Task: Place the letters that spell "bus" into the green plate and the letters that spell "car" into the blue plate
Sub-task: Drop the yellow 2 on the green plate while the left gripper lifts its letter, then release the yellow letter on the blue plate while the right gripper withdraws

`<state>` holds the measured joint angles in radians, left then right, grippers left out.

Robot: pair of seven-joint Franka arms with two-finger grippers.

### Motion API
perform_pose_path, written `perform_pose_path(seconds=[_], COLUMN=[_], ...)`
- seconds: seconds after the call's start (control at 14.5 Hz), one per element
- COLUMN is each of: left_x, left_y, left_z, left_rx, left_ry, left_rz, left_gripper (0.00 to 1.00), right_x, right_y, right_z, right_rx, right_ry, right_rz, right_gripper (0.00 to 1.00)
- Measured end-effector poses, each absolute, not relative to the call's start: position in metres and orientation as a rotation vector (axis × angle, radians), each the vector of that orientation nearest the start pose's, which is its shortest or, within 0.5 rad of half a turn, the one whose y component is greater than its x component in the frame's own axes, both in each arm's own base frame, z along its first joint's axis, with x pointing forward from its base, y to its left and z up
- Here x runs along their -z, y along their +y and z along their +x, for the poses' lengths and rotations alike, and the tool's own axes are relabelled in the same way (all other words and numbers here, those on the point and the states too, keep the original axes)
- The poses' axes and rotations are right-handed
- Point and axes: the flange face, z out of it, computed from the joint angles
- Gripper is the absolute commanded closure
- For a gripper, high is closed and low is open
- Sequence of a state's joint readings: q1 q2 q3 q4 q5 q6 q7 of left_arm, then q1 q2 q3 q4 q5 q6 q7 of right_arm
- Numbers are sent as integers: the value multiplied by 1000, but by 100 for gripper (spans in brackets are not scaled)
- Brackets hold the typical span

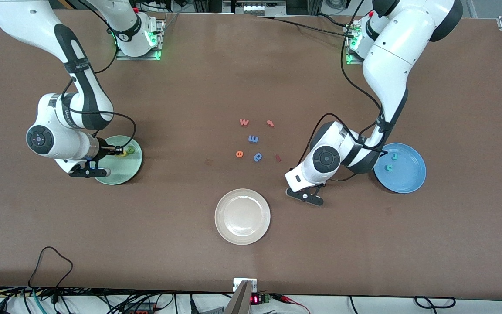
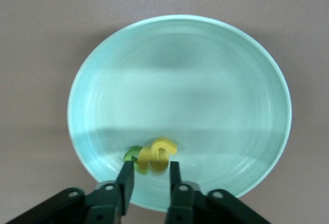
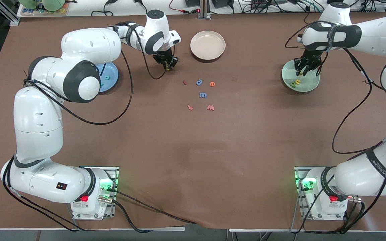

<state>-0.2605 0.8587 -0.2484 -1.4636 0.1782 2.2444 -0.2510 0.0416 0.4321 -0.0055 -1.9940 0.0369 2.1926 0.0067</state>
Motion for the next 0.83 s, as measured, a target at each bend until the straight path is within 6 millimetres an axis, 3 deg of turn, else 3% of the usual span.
perform_pose_path(seconds=[0.14,0.28,0.34,0.62,0.69,0.83], left_x=[-178,-188,-197,-243,-252,-259], left_y=[-288,-242,-219,-143,-125,-82], left_z=[655,676,682,687,686,685], left_rx=[-81,-90,-126,-291,-320,-357], left_ry=[404,317,289,197,189,222], left_rz=[-3135,-3131,-3121,-3069,-3061,-3059], left_gripper=[78,78,78,78,78,78], right_x=[-236,-282,-317,-491,-523,-566], right_y=[27,34,38,41,38,33], right_z=[588,597,601,600,595,588], right_rx=[-320,-255,-243,-153,-128,-98], right_ry=[-23,-44,-56,-90,-98,-102], right_rz=[-3103,-3105,-3104,-3120,-3144,-3182], right_gripper=[0,0,0,0,0,0])
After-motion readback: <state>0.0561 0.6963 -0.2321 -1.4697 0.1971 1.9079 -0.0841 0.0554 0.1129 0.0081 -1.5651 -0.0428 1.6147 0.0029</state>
